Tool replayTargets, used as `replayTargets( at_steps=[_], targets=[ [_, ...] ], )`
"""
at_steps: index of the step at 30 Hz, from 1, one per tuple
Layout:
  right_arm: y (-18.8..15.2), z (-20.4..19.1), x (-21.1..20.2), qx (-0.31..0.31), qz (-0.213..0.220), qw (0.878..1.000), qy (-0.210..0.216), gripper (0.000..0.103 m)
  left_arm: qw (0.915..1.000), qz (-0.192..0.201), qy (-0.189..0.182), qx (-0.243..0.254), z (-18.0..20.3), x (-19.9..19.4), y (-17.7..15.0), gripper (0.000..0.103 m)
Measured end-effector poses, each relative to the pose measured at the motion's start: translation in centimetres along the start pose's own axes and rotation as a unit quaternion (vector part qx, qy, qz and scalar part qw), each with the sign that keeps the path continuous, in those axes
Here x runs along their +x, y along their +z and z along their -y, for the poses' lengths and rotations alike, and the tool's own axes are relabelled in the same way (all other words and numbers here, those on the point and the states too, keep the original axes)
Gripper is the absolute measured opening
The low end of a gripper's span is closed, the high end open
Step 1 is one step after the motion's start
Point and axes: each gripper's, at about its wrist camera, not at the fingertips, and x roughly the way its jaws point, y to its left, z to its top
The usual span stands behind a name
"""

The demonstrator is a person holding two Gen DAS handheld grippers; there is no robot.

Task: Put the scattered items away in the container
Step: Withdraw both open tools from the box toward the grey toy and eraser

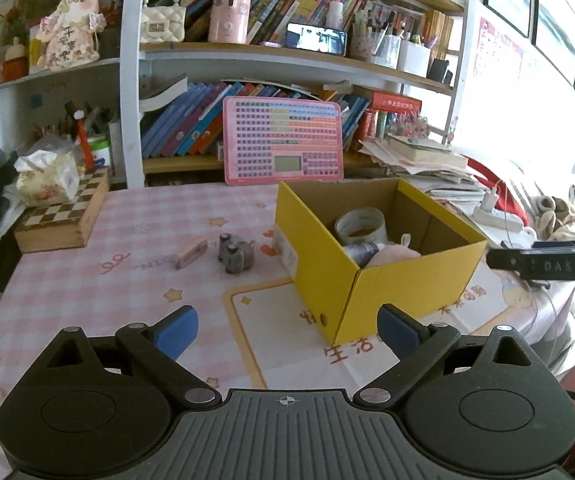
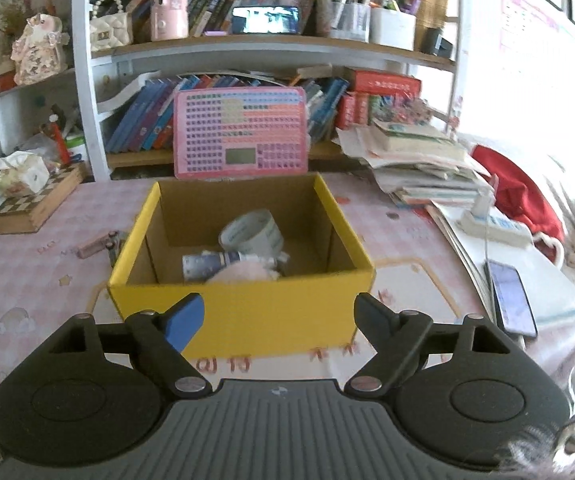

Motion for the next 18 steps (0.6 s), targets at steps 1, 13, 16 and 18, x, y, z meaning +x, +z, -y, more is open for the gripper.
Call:
replayTargets(
  at_steps=[1, 13, 16, 18],
  targets=[
    [-0.6, -0.2, -0.3, 0.005, -0.001, 1.0, -0.005, 0.082, 1.0, 0.0, 0.001, 0.005, -0.1, -0.2, -0.2, 0.098],
    [-4.5, -4.4, -2.1, 0.008, -0.035, 0.999, -0.014, 0.087, 0.9987, -0.025, -0.012, 0.042, -1.2, -1.9, -2.5, 0.098],
    [-5.0, -5.5, -2.2, 0.002, -0.048, 0.999, -0.006, 0.087, 0.9987, -0.032, -0.013, 0.036, -1.9, -2.2, -3.1, 0.098],
    [-5.3, -6.3, -2.2, -0.007, -0.055, 0.998, -0.001, 0.088, 0.9987, -0.038, -0.014, 0.032, -2.4, -2.3, -3.4, 0.098]
  ],
)
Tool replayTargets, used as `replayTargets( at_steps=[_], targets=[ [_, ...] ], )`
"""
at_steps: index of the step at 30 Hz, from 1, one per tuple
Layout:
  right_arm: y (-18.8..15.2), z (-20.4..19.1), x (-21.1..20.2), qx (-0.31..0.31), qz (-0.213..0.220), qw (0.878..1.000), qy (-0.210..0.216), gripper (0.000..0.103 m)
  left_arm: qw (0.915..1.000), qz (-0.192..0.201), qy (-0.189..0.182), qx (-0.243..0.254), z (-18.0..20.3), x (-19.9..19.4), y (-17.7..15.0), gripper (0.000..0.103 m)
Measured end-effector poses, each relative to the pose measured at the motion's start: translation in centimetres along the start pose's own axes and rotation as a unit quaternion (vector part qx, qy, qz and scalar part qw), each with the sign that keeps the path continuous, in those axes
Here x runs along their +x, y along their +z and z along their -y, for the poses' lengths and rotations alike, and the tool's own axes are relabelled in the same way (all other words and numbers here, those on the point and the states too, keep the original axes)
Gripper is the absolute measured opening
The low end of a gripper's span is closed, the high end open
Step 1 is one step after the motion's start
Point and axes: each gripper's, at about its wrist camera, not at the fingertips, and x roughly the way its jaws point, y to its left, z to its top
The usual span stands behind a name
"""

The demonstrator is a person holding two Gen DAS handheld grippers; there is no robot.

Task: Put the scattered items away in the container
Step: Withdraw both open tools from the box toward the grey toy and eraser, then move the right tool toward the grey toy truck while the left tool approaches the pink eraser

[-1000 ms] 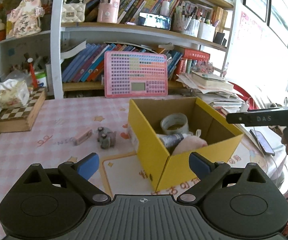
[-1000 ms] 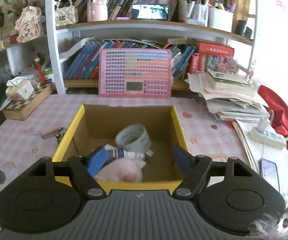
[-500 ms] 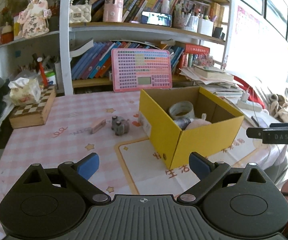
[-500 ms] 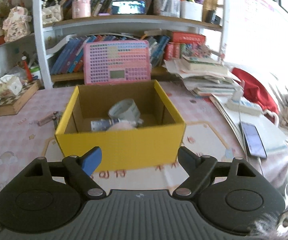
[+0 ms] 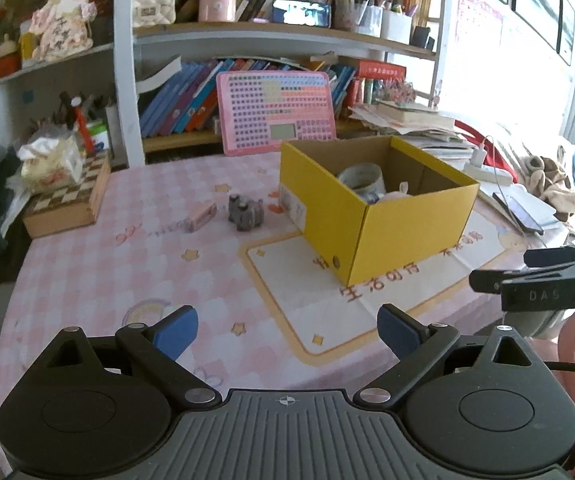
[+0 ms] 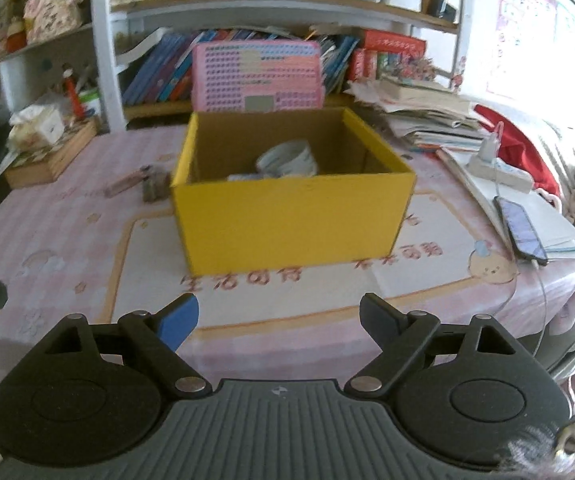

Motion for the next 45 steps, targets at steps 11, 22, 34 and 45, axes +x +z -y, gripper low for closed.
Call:
replayTargets(
  at_steps=[11, 22, 34, 45],
  targets=[
    [-1.0, -4.8, -0.2, -0.062, -0.019, 0.997, 0.036, 0.089, 0.9996, -0.024, 0.004, -0.014, -1.8, -0.8, -1.7, 0.098],
    [-0.4, -9.8, -0.3, -0.137, -0.003, 0.988, 0.075, 0.086, 0.9988, -0.012, 0.028, -0.04, -4.5, -2.3, -2.4, 0.098],
    [1.1, -11.7, 0.4, -0.155, 0.001, 0.983, 0.099, 0.038, 0.9985, -0.001, 0.042, -0.036, -5.5, -2.6, -2.6, 0.098],
    [3.6, -13.0, 3.3, -0.151, 0.007, 0.983, 0.105, 0.039, 0.9977, 0.005, 0.064, -0.021, -6.7, 0.2, -1.2, 0.098]
  ],
)
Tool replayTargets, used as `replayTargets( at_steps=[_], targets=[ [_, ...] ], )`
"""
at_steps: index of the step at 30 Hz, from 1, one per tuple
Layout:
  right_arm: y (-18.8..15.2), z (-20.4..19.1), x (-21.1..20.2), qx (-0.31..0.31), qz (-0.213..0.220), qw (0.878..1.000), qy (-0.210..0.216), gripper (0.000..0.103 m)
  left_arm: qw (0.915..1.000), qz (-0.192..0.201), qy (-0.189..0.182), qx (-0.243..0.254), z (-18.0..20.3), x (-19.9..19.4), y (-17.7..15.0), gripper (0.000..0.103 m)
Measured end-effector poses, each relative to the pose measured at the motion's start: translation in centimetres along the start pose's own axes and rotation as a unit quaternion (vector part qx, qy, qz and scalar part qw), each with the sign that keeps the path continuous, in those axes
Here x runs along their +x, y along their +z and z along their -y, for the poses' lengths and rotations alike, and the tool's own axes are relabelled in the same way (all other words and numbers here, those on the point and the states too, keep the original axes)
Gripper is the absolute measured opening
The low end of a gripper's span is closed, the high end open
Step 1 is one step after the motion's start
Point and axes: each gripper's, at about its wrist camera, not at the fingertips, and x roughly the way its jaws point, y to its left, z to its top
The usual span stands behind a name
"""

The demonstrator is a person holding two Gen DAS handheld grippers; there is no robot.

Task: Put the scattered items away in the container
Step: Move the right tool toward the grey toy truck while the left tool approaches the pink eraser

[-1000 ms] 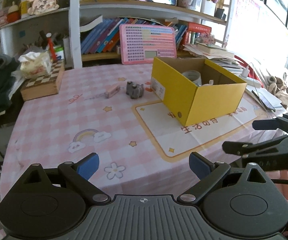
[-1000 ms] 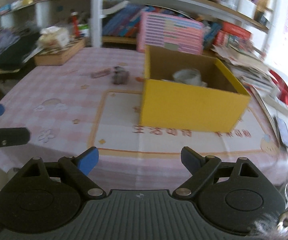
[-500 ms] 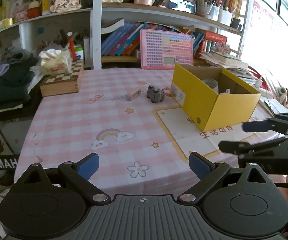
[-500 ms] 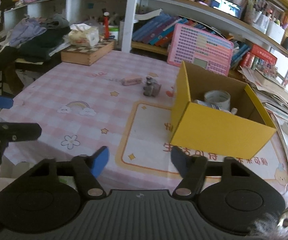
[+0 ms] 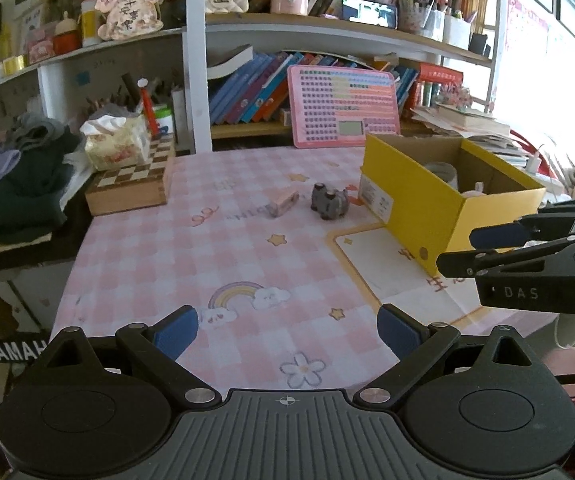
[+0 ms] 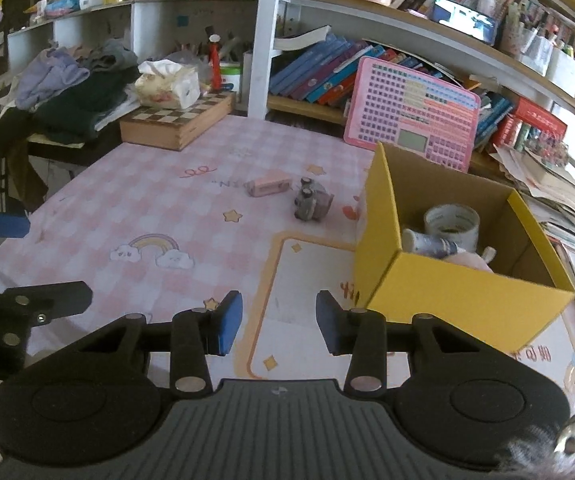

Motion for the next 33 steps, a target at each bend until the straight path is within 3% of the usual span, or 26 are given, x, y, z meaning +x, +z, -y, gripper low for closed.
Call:
replayTargets(
  at_steps=[8, 19, 23, 27, 33],
  targets=[
    [3.3, 0.4, 3.7, 0.014, -0.011, 1.0, -0.015, 0.039, 0.9999, 0.013, 0.003, 0.006, -0.9, 3.1, 1.8, 0.098],
    [8.6, 2.3, 10.1, 0.078, -0.047, 0.996, 0.002, 0.039, 0.9996, 0.011, -0.003, 0.026, -2.3, 8.9, 5.0, 0.098],
    [10.2, 3.3, 13.0, 0.098, -0.068, 0.993, 0.009, 0.042, 0.9994, 0.009, -0.005, 0.034, -2.6, 11.5, 6.2, 0.097],
    [11.9, 3.5, 15.1, 0.077, -0.067, 0.995, 0.005, 0.049, 0.9992, 0.001, -0.007, 0.04, -2.9, 13.9, 7.3, 0.096],
    [14.5, 4.3, 18.4, 0.055, -0.079, 0.995, 0.01, 0.052, 0.9984, -0.018, -0.014, 0.051, -3.4, 17.8, 8.6, 0.084]
  ],
)
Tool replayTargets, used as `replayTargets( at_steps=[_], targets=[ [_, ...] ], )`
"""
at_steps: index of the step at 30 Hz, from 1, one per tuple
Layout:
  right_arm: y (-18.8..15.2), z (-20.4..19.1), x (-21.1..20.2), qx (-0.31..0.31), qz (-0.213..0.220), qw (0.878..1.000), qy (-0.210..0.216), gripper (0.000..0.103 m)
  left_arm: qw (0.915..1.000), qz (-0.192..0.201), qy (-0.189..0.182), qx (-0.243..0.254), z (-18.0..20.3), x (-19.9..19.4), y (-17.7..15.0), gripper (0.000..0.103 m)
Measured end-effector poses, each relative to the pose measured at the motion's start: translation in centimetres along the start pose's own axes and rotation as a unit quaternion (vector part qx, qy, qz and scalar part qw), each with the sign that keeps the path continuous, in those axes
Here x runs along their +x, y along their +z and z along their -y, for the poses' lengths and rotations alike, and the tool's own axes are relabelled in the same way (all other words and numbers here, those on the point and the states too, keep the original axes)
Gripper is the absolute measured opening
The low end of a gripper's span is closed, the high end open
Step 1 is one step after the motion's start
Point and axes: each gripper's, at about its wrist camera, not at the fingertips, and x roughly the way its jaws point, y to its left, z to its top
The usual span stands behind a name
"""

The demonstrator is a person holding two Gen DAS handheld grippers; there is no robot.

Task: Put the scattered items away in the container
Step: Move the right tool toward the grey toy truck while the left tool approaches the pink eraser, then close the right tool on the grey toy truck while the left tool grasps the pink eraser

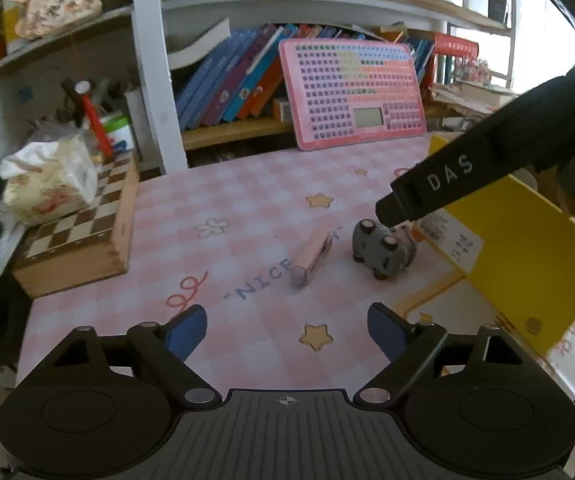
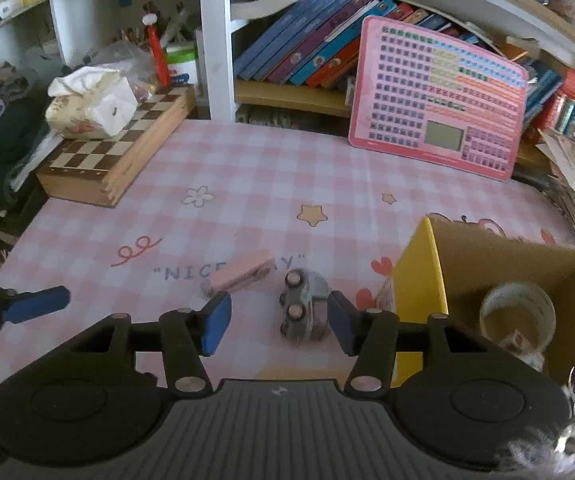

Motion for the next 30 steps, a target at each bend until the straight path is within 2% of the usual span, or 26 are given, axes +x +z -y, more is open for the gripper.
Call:
replayTargets(
  at_steps=[5, 7, 10, 12, 16, 23, 25, 30],
  targets=[
    [1.2, 0.6, 2.5, 0.007, -0.029, 0.999, 0.015, 0.056, 0.9999, -0.009, -0.003, 0.009, -0.2, 2.9, 1.1, 0.081],
    [1.5, 0.6, 3.4, 0.007, -0.036, 0.999, 0.019, 0.056, 0.9997, -0.014, -0.005, 0.017, -0.1, 4.2, 1.5, 0.073],
    [1.8, 0.7, 4.5, 0.005, -0.046, 0.999, 0.017, 0.057, 0.9995, -0.023, -0.01, 0.02, -0.2, 6.0, 1.9, 0.065],
    [2.0, 0.8, 5.3, 0.009, -0.055, 0.998, 0.015, 0.057, 0.9992, -0.026, -0.019, 0.024, -0.2, 6.9, 2.2, 0.064],
    [2.1, 1.0, 6.7, 0.009, -0.076, 0.997, 0.006, 0.057, 0.9979, -0.031, -0.035, 0.046, 0.2, 8.5, 2.8, 0.053],
    [2.2, 1.3, 8.7, -0.006, -0.104, 0.994, -0.02, 0.057, 0.996, -0.043, -0.051, 0.058, 0.2, 11.1, 3.8, 0.047],
    [2.0, 1.4, 9.2, -0.006, -0.111, 0.994, -0.018, 0.056, 0.9958, -0.046, -0.056, 0.057, 0.3, 11.6, 4.0, 0.042],
    [1.9, 1.8, 10.3, 0.014, -0.127, 0.992, -0.01, 0.055, 0.9952, -0.05, -0.067, 0.052, 0.5, 12.2, 3.8, 0.038]
  ],
)
